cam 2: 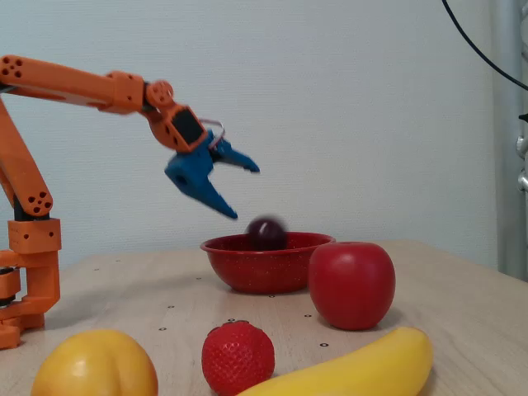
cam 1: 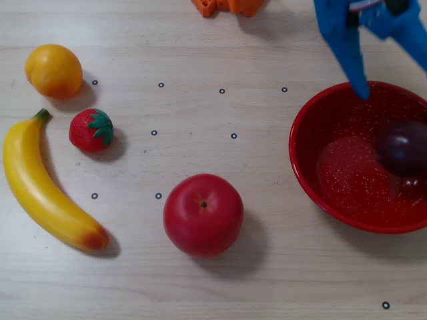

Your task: Put plum in the red bowl.

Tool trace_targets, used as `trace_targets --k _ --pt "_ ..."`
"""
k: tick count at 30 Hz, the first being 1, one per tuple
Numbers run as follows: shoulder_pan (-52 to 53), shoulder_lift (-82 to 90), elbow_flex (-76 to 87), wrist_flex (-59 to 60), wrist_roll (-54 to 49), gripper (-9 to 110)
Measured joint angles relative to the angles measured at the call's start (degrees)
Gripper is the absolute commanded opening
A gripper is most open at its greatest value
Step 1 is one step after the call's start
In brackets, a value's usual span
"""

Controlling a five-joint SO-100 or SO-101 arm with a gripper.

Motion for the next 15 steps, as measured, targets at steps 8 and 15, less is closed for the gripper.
trace_targets --k 8,15 --pt "-0.8 -2.0 -0.1 -3.8 0.9 40" --pt "-3.9 -1.9 -2.5 -3.3 0.5 17"
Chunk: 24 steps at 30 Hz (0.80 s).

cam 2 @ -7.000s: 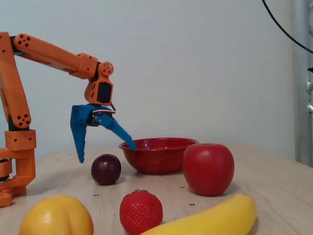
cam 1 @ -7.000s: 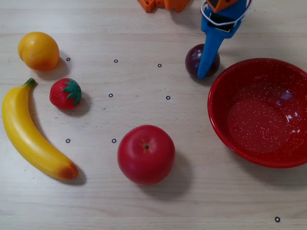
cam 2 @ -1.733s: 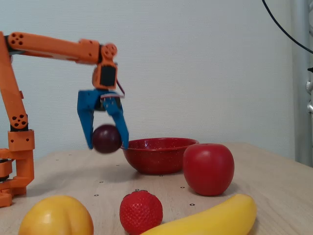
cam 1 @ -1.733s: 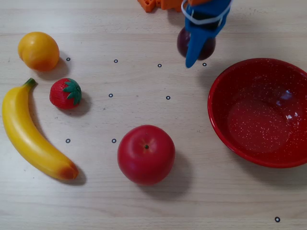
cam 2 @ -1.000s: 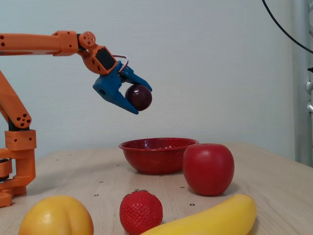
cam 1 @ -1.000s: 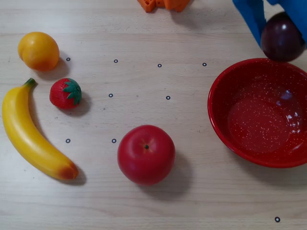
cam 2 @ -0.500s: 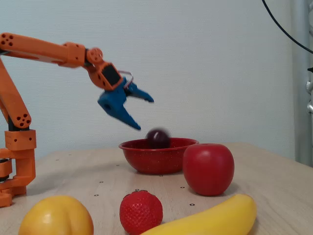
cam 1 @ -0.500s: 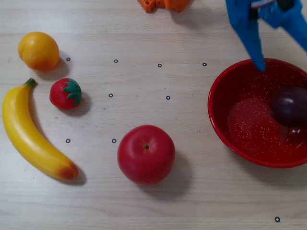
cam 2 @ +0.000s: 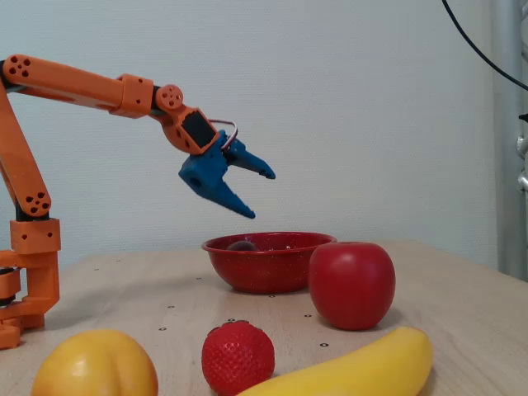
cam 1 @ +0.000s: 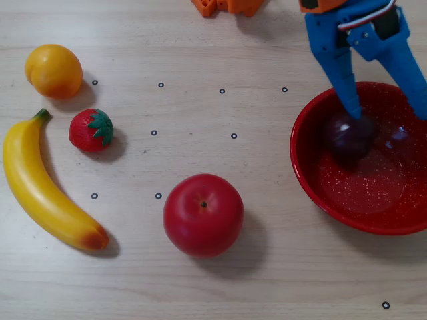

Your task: Put plum in the red bowl.

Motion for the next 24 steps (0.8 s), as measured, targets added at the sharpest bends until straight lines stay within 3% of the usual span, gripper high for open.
trace_targets --k 4,12,24 --pt "0.4 1.0 -0.6 1.9 -1.1 0" --pt "-3.3 12.4 1.2 5.9 -6.2 0" --pt "-15.6 40.5 28.8 9.8 -10.0 0"
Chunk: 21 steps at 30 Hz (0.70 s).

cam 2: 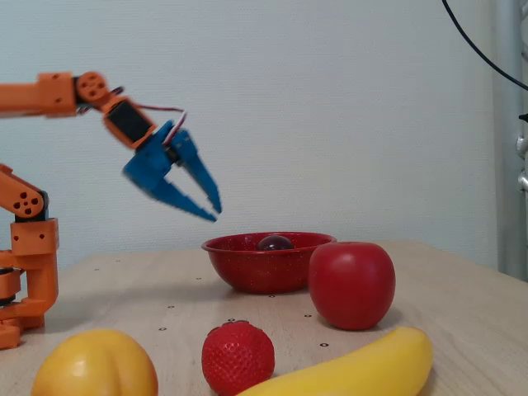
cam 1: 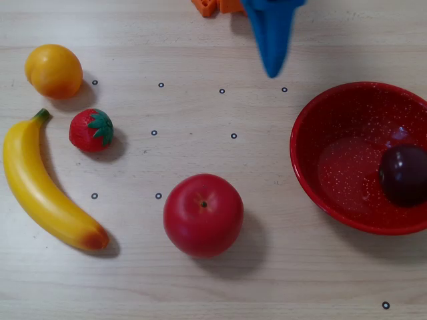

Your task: Put plum in the red bowl.

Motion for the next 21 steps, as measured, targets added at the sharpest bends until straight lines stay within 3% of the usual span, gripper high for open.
trace_targets --k 13,21 --pt "-2.6 31.5 31.5 -6.4 -2.3 0" --pt "-2.6 39.8 36.1 -6.4 -6.3 0"
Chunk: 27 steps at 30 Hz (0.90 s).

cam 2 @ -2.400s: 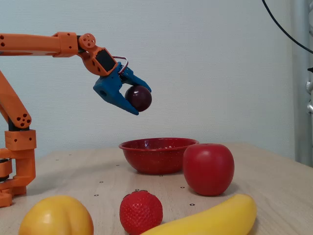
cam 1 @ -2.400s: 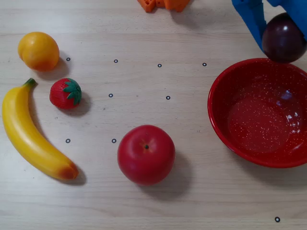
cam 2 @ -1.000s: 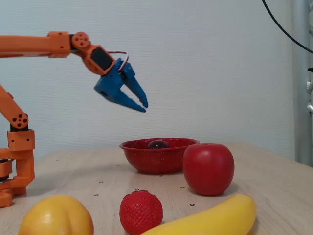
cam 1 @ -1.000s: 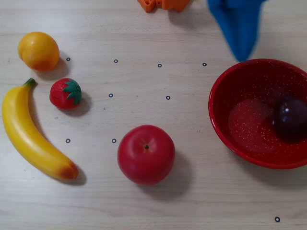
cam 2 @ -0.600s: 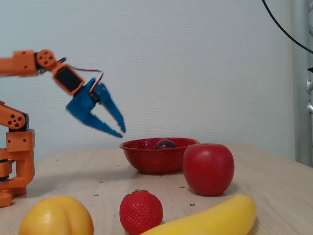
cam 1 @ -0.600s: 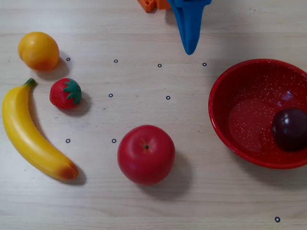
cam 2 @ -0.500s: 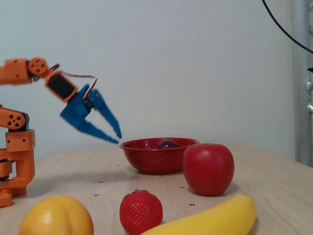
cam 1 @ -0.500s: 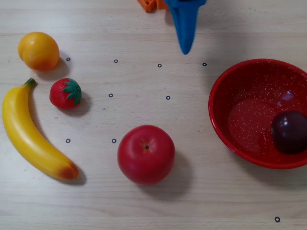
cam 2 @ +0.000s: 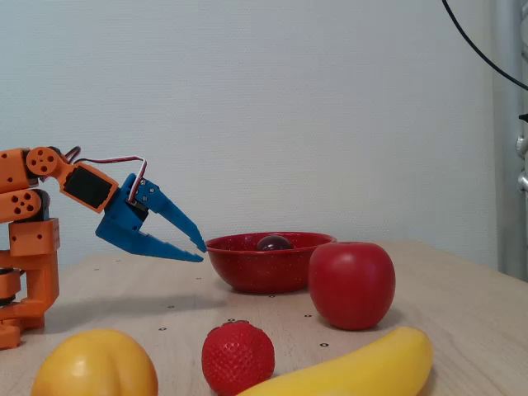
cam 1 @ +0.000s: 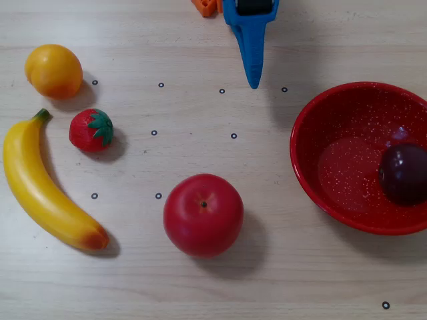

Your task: Put plum in the red bowl.

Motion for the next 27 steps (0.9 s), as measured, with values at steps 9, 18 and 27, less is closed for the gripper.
trace_targets --k 9,18,27 --pt "-3.6 -0.1 2.5 4.0 -4.2 0" --pt "-3.6 -0.1 2.5 8.6 -5.4 0" --pt "-3.6 -0.1 2.5 8.6 -5.4 0"
